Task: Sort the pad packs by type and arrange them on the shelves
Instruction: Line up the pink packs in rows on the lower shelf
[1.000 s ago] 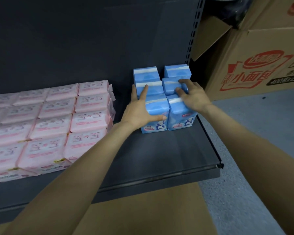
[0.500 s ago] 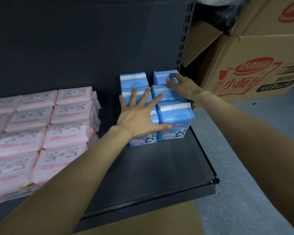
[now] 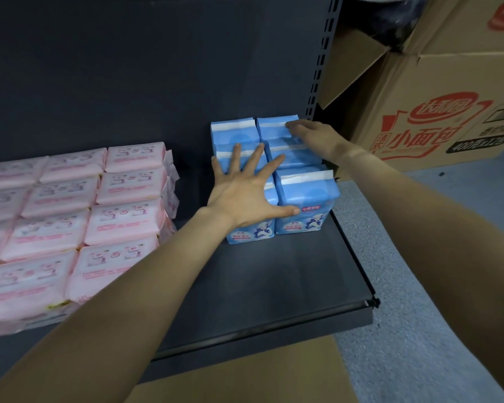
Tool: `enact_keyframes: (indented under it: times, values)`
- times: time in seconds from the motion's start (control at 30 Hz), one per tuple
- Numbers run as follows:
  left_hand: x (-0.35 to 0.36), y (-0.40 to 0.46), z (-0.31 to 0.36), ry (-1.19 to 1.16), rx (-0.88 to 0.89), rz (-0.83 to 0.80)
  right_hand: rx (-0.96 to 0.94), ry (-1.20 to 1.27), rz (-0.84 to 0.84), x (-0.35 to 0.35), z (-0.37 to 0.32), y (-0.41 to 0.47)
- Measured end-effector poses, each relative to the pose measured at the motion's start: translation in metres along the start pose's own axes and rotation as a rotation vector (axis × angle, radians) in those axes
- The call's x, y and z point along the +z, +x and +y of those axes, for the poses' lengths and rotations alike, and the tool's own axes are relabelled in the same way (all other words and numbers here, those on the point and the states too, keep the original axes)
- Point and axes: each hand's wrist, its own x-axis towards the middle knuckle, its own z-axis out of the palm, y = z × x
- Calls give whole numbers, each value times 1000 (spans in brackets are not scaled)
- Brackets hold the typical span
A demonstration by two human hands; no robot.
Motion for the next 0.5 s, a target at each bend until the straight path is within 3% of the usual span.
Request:
enact_keyframes:
  times: [0.23, 0.37, 0.5]
  values:
    - [-7, -5, 4, 35, -18, 5, -189, 106, 66, 3, 27, -70]
    - [-17, -22, 3, 93, -17, 85, -253, 3, 11, 8, 54, -110]
    - [-11, -50, -19, -191, -99, 103, -210, -78, -56, 10, 66, -111]
